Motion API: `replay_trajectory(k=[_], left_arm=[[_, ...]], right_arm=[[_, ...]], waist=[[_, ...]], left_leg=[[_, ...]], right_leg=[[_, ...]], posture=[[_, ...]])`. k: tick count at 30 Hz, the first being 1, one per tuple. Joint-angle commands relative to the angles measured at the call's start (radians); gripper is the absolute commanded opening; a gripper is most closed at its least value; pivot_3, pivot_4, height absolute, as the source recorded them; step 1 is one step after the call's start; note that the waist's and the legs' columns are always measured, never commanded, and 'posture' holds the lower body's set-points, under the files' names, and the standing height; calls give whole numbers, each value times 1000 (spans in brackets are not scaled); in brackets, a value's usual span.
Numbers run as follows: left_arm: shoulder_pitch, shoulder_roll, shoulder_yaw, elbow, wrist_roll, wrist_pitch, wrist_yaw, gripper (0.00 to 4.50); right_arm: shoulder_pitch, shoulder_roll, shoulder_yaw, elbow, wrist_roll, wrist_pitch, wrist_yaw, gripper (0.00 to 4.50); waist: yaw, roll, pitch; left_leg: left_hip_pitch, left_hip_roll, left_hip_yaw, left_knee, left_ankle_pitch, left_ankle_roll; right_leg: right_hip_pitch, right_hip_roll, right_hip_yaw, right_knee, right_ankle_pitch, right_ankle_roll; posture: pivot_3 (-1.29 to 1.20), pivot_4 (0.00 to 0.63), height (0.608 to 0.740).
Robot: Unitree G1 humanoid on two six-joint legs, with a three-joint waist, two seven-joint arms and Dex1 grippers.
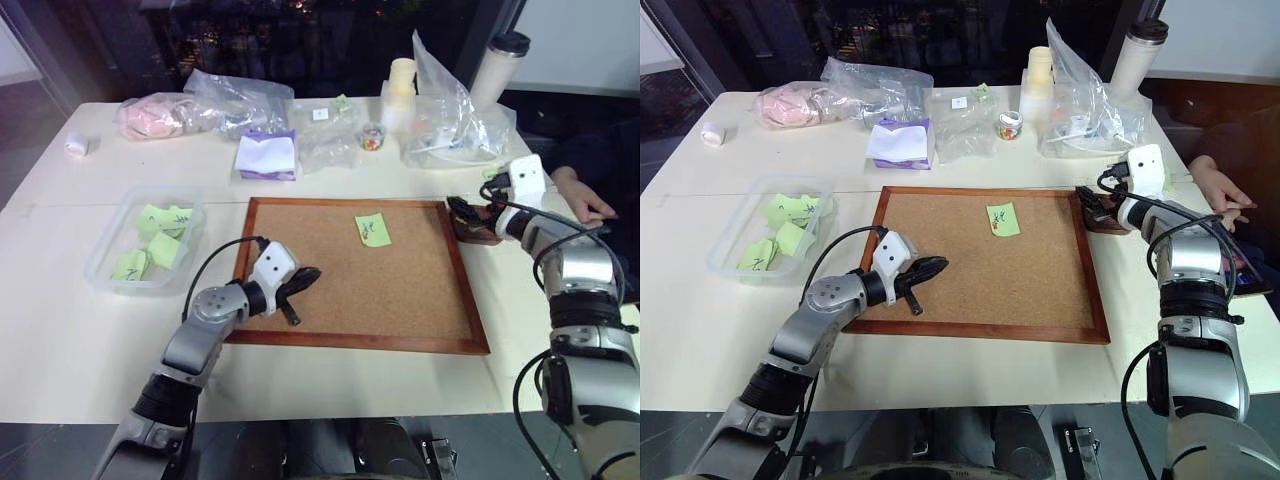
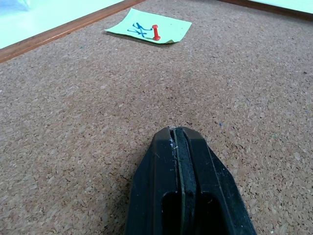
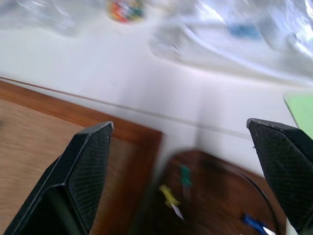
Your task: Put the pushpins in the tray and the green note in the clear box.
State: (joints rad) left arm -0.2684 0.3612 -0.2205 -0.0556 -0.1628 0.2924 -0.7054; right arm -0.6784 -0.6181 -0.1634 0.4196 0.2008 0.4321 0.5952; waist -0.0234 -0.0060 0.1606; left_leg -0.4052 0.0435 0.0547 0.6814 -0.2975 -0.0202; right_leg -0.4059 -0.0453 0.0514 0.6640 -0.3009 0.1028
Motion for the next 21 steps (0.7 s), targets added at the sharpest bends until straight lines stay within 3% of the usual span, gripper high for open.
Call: replay_trajectory(k=[1, 7, 21], left_arm=[[51, 29, -10, 13, 21, 33, -4, 0], [59, 16, 7, -15, 18, 41, 37, 0], [40, -18, -23, 6, 19, 27, 33, 0]], right_arm=[[35, 39, 48, -220, 54, 74, 44, 4471], [68, 118, 151, -389, 82, 158, 87, 4471], [134, 171, 235, -417, 64, 162, 86, 4471]], waist=[[-3, 0, 0], [-14, 0, 0], [-8, 0, 0]], left_leg=[[0, 0, 0, 0, 0, 0], [0, 1, -1, 0, 0, 0], [0, -1, -1, 0, 0, 0]], right_leg=[[0, 0, 0, 0, 0, 0], [0, 0, -1, 0, 0, 0], [1, -1, -1, 0, 0, 0]], posture=[[0, 150, 740], [0, 150, 740], [0, 150, 740]])
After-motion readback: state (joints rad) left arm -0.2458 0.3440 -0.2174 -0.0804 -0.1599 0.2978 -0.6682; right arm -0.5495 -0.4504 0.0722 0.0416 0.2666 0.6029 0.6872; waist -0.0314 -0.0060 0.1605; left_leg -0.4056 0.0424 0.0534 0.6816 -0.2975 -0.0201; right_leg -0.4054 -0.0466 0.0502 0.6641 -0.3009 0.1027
